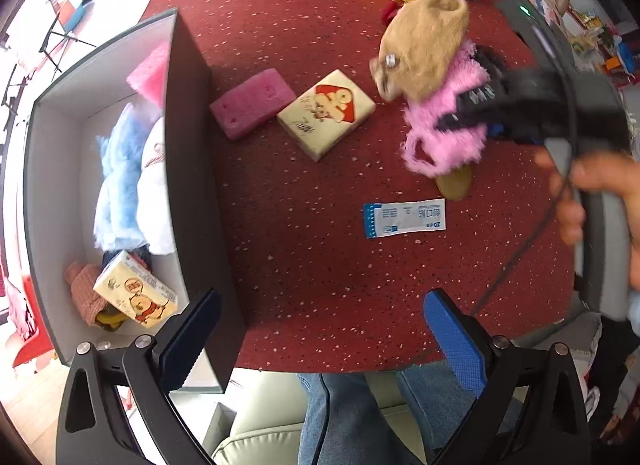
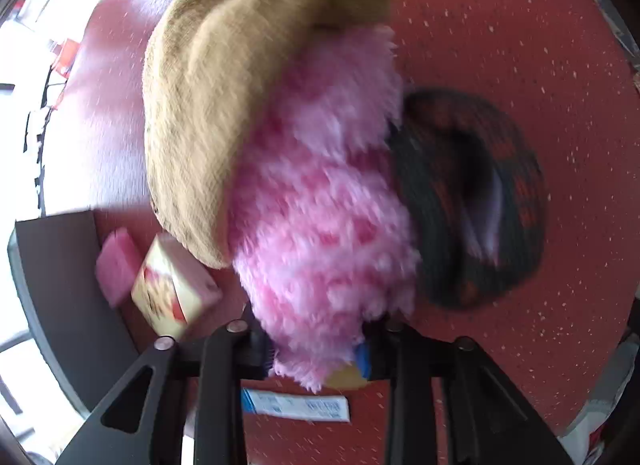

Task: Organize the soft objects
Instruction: 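Grasp the pink fluffy toy with the right gripper while the left gripper grasps the beige knit sock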

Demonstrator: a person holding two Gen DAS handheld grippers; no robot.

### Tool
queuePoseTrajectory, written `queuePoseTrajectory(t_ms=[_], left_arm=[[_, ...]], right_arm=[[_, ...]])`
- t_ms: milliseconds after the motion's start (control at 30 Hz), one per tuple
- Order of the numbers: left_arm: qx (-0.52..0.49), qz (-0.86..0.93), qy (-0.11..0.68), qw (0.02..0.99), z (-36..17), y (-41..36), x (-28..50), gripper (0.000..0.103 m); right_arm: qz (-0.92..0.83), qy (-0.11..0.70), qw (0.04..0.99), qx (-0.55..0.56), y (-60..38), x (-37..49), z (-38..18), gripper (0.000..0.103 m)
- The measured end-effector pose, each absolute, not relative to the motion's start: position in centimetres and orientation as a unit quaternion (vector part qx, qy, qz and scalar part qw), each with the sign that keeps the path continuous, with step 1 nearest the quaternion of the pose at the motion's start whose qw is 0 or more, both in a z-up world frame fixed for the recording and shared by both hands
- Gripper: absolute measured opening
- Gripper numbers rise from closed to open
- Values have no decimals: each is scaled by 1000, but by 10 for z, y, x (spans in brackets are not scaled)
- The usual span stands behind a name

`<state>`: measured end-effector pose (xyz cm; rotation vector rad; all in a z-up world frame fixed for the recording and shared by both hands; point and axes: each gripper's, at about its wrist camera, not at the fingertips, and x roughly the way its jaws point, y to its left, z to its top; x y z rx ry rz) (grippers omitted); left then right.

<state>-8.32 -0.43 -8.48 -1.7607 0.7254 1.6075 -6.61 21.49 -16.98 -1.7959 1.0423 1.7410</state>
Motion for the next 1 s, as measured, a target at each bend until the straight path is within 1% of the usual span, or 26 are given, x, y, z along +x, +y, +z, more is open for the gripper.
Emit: queuePoseTrajectory(t_ms=[167,333,367,400,433,467,633,733,800,833,933,1000], left_arm=[[-669,600,285,333,-93,14,-72,102],[-674,594,276,342,-100,37,-62,102],[-675,593,271,345,-101,43,-60,102],[-675,592,267,349,-102,51,-58,102],[-673,594,263,354,-103,60,-57,102],[-669,598,260,357,-104,70,-55,102],[-653,618,239,368,-116,121,-52,102],[-645,634,235,356,-136,141,-57,102],[-652,646,245,313,-148,136,-68,102],[-663,646,234,297,-154,127,-76,102],[-689,638,218,266,-165,100,-89,102],[-692,638,219,257,-168,90,-92,102]], right_arm=[[630,373,186,-655,217,-16,-159,28],[624,390,202,-647,224,50,-148,28],[624,397,207,-641,227,62,-145,34],[622,407,210,-635,231,74,-145,60],[616,423,207,-632,233,84,-146,76],[603,439,204,-634,232,104,-157,88],[581,464,241,-624,240,135,-163,88],[579,463,252,-622,242,152,-161,88],[582,455,260,-622,245,166,-160,88],[584,451,263,-621,246,167,-159,88],[598,440,265,-615,236,170,-149,88],[617,435,254,-605,248,161,-139,88]])
